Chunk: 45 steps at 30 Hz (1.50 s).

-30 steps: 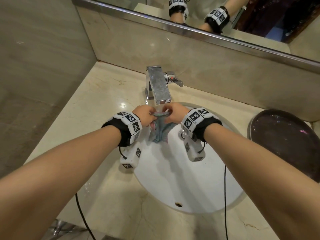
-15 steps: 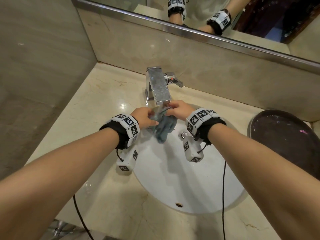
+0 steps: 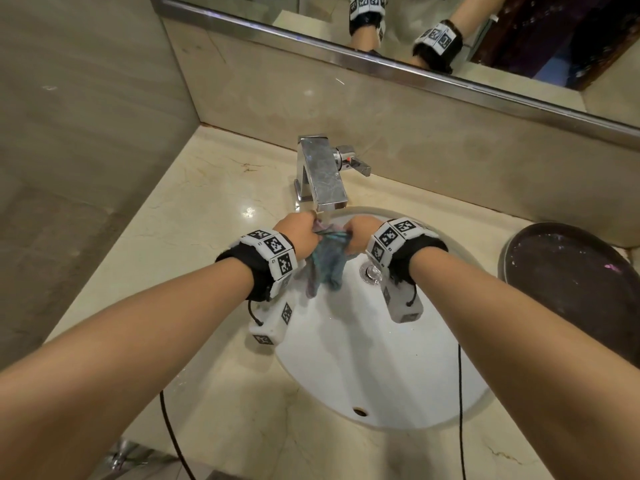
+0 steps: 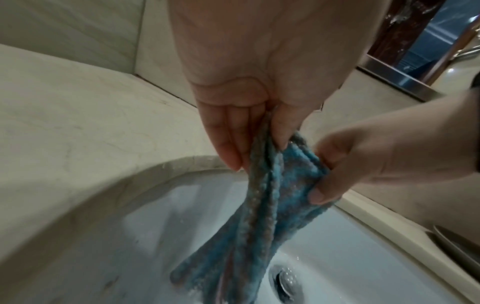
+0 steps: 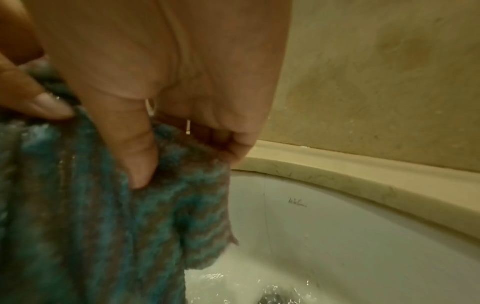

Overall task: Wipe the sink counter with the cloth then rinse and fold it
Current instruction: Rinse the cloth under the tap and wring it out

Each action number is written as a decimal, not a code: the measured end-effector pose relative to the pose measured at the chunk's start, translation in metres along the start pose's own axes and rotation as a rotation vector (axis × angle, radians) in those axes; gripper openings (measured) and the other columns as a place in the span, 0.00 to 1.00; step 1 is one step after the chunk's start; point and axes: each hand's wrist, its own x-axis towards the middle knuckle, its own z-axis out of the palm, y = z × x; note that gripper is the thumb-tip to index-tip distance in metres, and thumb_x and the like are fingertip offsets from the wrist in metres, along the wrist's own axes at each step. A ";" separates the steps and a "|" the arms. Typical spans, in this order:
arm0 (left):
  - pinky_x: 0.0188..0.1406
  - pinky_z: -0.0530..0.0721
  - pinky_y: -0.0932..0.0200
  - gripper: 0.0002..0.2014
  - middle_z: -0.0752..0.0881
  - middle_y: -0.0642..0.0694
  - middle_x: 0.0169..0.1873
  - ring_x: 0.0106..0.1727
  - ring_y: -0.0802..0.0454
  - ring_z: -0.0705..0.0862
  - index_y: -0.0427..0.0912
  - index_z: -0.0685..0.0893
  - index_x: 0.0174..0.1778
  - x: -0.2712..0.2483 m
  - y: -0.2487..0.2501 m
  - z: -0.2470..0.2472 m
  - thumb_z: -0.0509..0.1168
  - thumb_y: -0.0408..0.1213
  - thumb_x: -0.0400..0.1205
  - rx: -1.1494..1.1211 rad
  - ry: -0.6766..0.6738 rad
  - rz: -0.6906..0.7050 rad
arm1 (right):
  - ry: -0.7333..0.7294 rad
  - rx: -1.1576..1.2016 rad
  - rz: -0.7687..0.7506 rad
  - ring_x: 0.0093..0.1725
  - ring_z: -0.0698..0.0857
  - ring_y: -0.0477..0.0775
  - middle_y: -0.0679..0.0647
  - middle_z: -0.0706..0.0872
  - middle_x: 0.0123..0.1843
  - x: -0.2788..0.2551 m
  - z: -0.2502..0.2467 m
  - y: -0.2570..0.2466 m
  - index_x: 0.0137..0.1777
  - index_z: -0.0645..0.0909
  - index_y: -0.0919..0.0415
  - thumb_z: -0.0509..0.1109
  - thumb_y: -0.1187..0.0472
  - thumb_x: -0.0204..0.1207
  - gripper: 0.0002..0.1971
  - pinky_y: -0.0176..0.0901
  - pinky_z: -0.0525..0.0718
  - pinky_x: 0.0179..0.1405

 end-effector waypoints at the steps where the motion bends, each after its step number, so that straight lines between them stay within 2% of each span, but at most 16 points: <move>1: 0.56 0.78 0.53 0.13 0.83 0.36 0.60 0.61 0.38 0.81 0.36 0.79 0.61 0.000 -0.002 -0.001 0.60 0.32 0.82 0.008 0.003 -0.005 | 0.013 0.046 0.008 0.43 0.79 0.55 0.58 0.81 0.42 0.001 0.000 0.002 0.52 0.84 0.69 0.71 0.64 0.73 0.11 0.46 0.81 0.48; 5: 0.53 0.78 0.52 0.14 0.82 0.35 0.60 0.60 0.38 0.81 0.34 0.78 0.60 0.000 -0.013 -0.006 0.63 0.35 0.81 0.034 -0.025 -0.077 | 0.118 0.364 -0.031 0.41 0.74 0.53 0.56 0.76 0.37 -0.001 -0.001 0.005 0.47 0.82 0.66 0.68 0.62 0.74 0.07 0.39 0.67 0.31; 7: 0.50 0.78 0.54 0.17 0.82 0.35 0.60 0.59 0.39 0.81 0.36 0.76 0.62 -0.001 -0.014 -0.008 0.66 0.38 0.79 0.073 -0.071 -0.081 | 0.142 0.476 -0.109 0.42 0.75 0.52 0.53 0.78 0.37 -0.004 -0.003 0.001 0.44 0.82 0.60 0.67 0.64 0.74 0.03 0.38 0.69 0.33; 9: 0.49 0.77 0.56 0.22 0.83 0.38 0.59 0.58 0.41 0.82 0.40 0.74 0.65 -0.001 -0.012 -0.007 0.70 0.40 0.77 0.084 -0.096 -0.042 | 0.132 0.492 -0.171 0.44 0.78 0.53 0.54 0.81 0.42 -0.006 -0.005 -0.005 0.52 0.83 0.59 0.67 0.66 0.74 0.08 0.38 0.75 0.39; 13: 0.54 0.79 0.57 0.26 0.84 0.41 0.60 0.59 0.42 0.83 0.45 0.75 0.68 -0.001 -0.009 -0.008 0.70 0.46 0.75 0.075 -0.056 0.015 | 0.144 0.468 -0.212 0.46 0.80 0.54 0.55 0.82 0.46 -0.007 -0.008 -0.009 0.60 0.82 0.66 0.69 0.66 0.74 0.14 0.35 0.78 0.39; 15: 0.58 0.78 0.55 0.21 0.84 0.40 0.62 0.62 0.41 0.81 0.44 0.77 0.67 -0.002 -0.008 -0.010 0.67 0.43 0.78 0.079 -0.046 0.018 | 0.132 0.420 -0.209 0.47 0.80 0.53 0.54 0.82 0.47 -0.008 -0.009 -0.008 0.62 0.81 0.66 0.70 0.66 0.73 0.16 0.38 0.78 0.45; 19: 0.60 0.78 0.53 0.16 0.83 0.36 0.62 0.62 0.38 0.81 0.41 0.80 0.66 -0.005 -0.006 -0.011 0.58 0.37 0.84 0.105 -0.024 0.030 | 0.130 0.116 -0.105 0.48 0.80 0.57 0.58 0.81 0.48 -0.006 -0.007 0.001 0.61 0.79 0.67 0.69 0.68 0.72 0.16 0.38 0.76 0.43; 21: 0.59 0.78 0.52 0.15 0.83 0.35 0.62 0.62 0.38 0.81 0.40 0.79 0.65 -0.006 -0.006 -0.009 0.55 0.36 0.84 0.093 -0.045 0.025 | 0.068 -0.017 -0.035 0.50 0.82 0.60 0.59 0.83 0.47 -0.004 -0.004 0.005 0.55 0.82 0.64 0.66 0.70 0.72 0.12 0.43 0.78 0.46; 24: 0.58 0.79 0.51 0.14 0.83 0.34 0.59 0.60 0.37 0.81 0.37 0.78 0.63 -0.007 -0.004 -0.006 0.53 0.34 0.85 0.061 -0.084 0.007 | 0.057 -0.066 0.006 0.44 0.78 0.58 0.56 0.79 0.39 -0.005 -0.002 0.008 0.42 0.81 0.61 0.62 0.69 0.75 0.06 0.42 0.74 0.41; 27: 0.52 0.79 0.54 0.11 0.83 0.36 0.55 0.57 0.38 0.81 0.38 0.80 0.58 -0.007 -0.007 -0.004 0.57 0.35 0.83 0.088 -0.129 -0.021 | 0.116 0.117 -0.034 0.42 0.77 0.55 0.58 0.79 0.41 -0.004 -0.002 0.010 0.50 0.83 0.66 0.65 0.67 0.75 0.08 0.39 0.72 0.31; 30: 0.37 0.75 0.60 0.06 0.81 0.43 0.43 0.48 0.45 0.79 0.42 0.77 0.48 -0.007 -0.012 -0.005 0.64 0.39 0.81 0.138 -0.171 -0.023 | 0.163 0.423 -0.122 0.38 0.78 0.54 0.57 0.80 0.38 -0.006 -0.004 0.007 0.46 0.83 0.63 0.68 0.67 0.73 0.04 0.39 0.76 0.35; 33: 0.54 0.78 0.56 0.19 0.84 0.40 0.57 0.59 0.42 0.82 0.40 0.78 0.63 -0.008 -0.013 -0.003 0.69 0.42 0.78 0.039 -0.114 0.005 | 0.159 0.507 -0.182 0.36 0.78 0.49 0.51 0.80 0.36 -0.013 -0.009 -0.002 0.54 0.83 0.65 0.70 0.67 0.74 0.09 0.31 0.75 0.31; 36: 0.52 0.76 0.57 0.25 0.84 0.40 0.58 0.58 0.42 0.82 0.39 0.74 0.66 -0.006 -0.009 -0.002 0.71 0.43 0.76 -0.029 -0.048 0.006 | 0.145 0.556 -0.190 0.42 0.81 0.50 0.53 0.84 0.43 -0.014 -0.012 -0.007 0.58 0.82 0.64 0.70 0.71 0.73 0.13 0.29 0.80 0.37; 39: 0.47 0.75 0.58 0.24 0.80 0.45 0.47 0.47 0.46 0.79 0.41 0.73 0.64 -0.003 -0.010 -0.003 0.71 0.44 0.75 -0.062 -0.027 -0.028 | 0.159 0.436 -0.171 0.50 0.83 0.55 0.58 0.86 0.51 -0.012 -0.010 -0.006 0.63 0.81 0.66 0.69 0.69 0.73 0.17 0.41 0.81 0.53; 43: 0.46 0.73 0.60 0.12 0.81 0.46 0.44 0.46 0.49 0.78 0.39 0.83 0.52 -0.001 -0.015 -0.003 0.66 0.43 0.80 0.018 -0.060 0.012 | 0.170 0.233 -0.117 0.45 0.79 0.54 0.56 0.80 0.44 -0.010 -0.009 -0.005 0.58 0.83 0.66 0.65 0.69 0.75 0.13 0.38 0.74 0.45; 45: 0.47 0.73 0.60 0.11 0.81 0.45 0.43 0.47 0.48 0.78 0.37 0.83 0.51 -0.001 -0.016 -0.004 0.64 0.41 0.81 0.000 -0.042 0.025 | 0.129 0.034 -0.074 0.48 0.81 0.58 0.58 0.83 0.48 -0.008 -0.007 -0.004 0.58 0.82 0.65 0.63 0.69 0.75 0.13 0.40 0.75 0.45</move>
